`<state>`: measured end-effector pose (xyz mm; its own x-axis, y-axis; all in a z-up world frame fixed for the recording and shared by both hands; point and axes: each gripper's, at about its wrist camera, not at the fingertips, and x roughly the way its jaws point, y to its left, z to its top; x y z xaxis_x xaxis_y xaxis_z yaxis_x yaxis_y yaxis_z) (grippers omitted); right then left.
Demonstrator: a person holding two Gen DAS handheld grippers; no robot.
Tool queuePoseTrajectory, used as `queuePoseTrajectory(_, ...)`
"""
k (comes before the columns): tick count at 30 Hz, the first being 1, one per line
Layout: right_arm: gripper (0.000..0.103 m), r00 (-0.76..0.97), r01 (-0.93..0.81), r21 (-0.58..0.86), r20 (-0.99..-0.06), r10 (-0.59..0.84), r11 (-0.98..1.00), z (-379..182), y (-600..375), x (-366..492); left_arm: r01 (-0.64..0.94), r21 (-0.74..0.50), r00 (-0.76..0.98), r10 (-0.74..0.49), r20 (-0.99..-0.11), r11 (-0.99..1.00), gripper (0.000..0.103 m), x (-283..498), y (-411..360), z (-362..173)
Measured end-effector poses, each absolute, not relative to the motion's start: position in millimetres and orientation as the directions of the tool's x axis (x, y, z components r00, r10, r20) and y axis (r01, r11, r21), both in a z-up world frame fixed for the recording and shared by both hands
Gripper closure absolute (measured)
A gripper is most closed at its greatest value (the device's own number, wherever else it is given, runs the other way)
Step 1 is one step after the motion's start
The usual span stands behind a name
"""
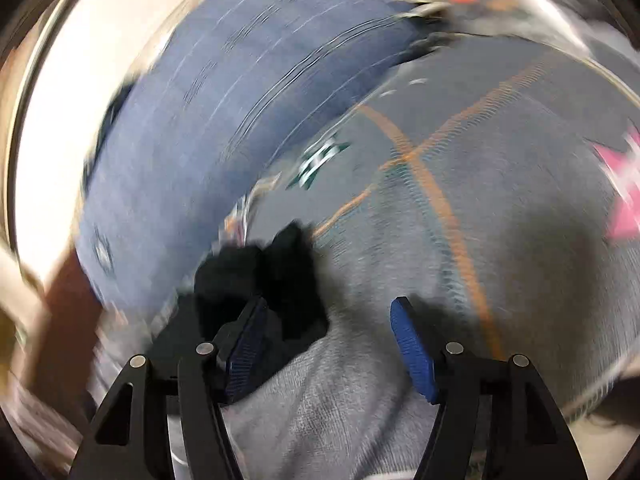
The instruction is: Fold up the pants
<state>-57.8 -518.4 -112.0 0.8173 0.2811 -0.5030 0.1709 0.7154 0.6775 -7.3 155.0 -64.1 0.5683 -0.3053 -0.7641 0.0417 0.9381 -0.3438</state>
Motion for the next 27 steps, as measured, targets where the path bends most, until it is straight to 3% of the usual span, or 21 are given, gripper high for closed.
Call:
queuePoseTrajectory(6,0.036,0.842,0.199,0.674,-0.490,0.228,0.712,-93,-508,-49,0.097,-0.403,0.721,-0.343,-0.603,0.910,0.094,-15,150,-31)
queuePoseTrajectory(10,0.036,0.824,0.222,0.658,-0.521,0.222,0.720,-86,-488,-25,0.168,-0.479,0.730,-0.436,-0.527,0.861,0.080,-1,136,-33)
queuePoseTrajectory(14,0.036,0.830,0.185,0.608,-0.518,0.209,0.772,-69,-465,-27,0.215,-0.472,0.676,-0.479,-0.560,0.855,0.080,17,116,-58)
queuePoseTrajectory(18,0.036,0.832,0.212,0.647,-0.513,0.212,0.732,-58,-469,-46,0.166,-0.456,0.569,-0.463,-0.680,0.874,0.081,35,108,-91)
queuePoseTrajectory(22,0.036,0.833,0.172,0.799,-0.431,0.347,0.577,-59,-473,-53,0.140,-0.511,0.562,-0.493,-0.664,0.848,0.081,42,117,-92)
queuePoseTrajectory(27,0.036,0.795,0.262,0.820,-0.483,0.367,0.509,-73,-457,-36,0.163,-0.475,0.556,-0.478,-0.680,0.865,0.081,39,112,-91)
